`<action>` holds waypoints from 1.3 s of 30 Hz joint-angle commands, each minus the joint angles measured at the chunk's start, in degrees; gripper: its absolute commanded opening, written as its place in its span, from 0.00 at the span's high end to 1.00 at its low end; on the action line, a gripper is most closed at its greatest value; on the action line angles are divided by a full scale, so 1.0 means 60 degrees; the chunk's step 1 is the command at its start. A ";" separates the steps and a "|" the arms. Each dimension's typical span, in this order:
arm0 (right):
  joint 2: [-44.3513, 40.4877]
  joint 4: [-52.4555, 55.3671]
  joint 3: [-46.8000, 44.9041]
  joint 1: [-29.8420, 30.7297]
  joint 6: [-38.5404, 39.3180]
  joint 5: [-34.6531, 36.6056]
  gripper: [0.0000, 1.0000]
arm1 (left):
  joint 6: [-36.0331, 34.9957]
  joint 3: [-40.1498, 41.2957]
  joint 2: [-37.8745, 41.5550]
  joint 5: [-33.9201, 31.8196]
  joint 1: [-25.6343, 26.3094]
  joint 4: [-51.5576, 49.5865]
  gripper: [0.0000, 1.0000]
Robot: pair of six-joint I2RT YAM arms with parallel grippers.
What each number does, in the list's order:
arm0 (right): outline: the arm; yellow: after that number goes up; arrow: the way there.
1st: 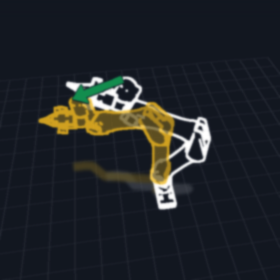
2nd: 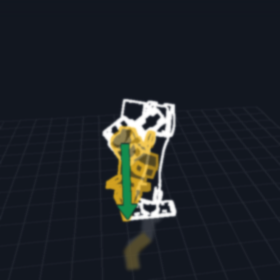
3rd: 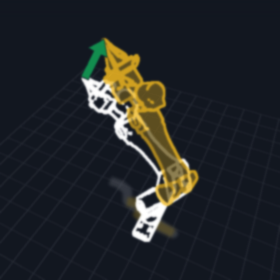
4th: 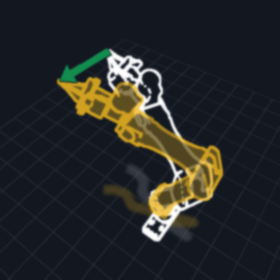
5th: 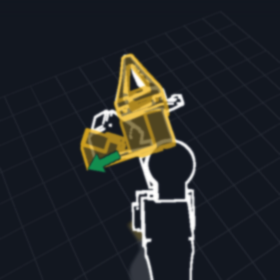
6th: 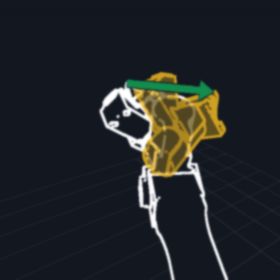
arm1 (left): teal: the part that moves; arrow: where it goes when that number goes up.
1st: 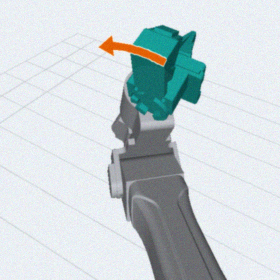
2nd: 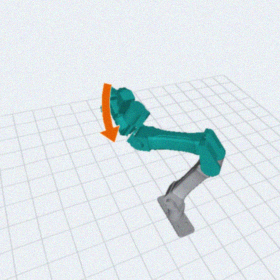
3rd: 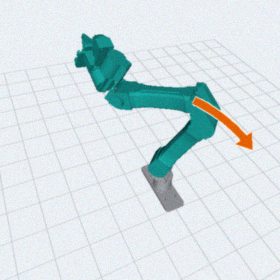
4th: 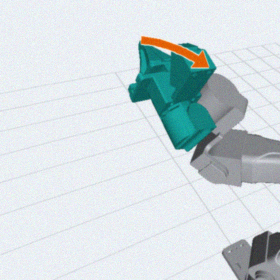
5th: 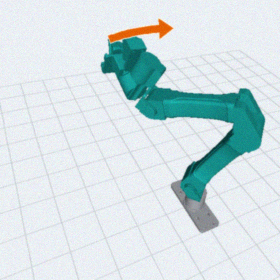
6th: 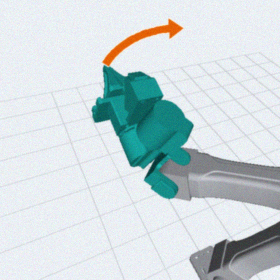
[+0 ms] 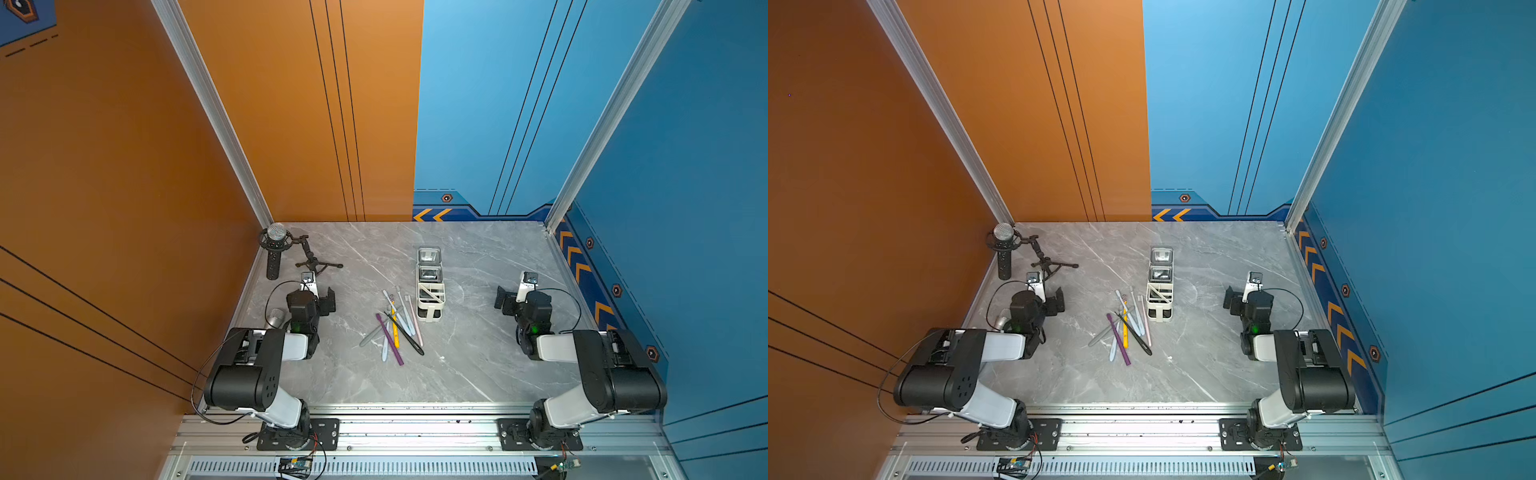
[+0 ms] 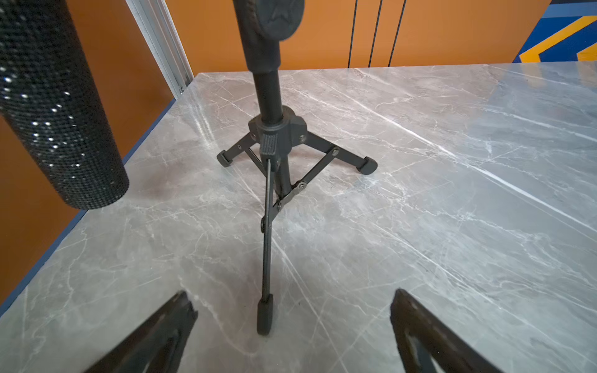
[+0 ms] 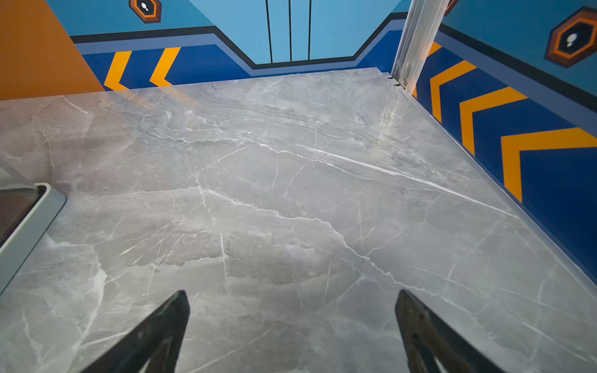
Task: Place the toothbrush into the toothbrush holder
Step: Pick up the toothbrush from the center of the board.
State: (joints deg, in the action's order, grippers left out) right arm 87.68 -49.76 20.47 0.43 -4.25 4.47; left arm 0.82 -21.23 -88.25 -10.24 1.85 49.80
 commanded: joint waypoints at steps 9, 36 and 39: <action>0.0120 -0.0229 0.0193 0.0046 0.0095 -0.0100 0.00 | -0.0174 -0.0174 -0.0114 0.0152 0.0066 0.0138 0.02; -0.0904 0.0473 0.0094 0.0410 -0.0359 0.2526 0.00 | -0.0180 -0.0157 -0.0091 0.0182 0.0027 0.0139 0.02; -0.1624 0.1376 0.0270 0.0566 -0.0348 0.2963 0.00 | -0.0280 -0.0116 0.0249 -0.0417 0.0221 0.0083 0.02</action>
State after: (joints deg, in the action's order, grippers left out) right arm 81.34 -45.98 20.53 3.03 -5.34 15.64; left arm 0.60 -21.23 -88.18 -10.39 2.09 49.80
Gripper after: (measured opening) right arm 0.999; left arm 0.982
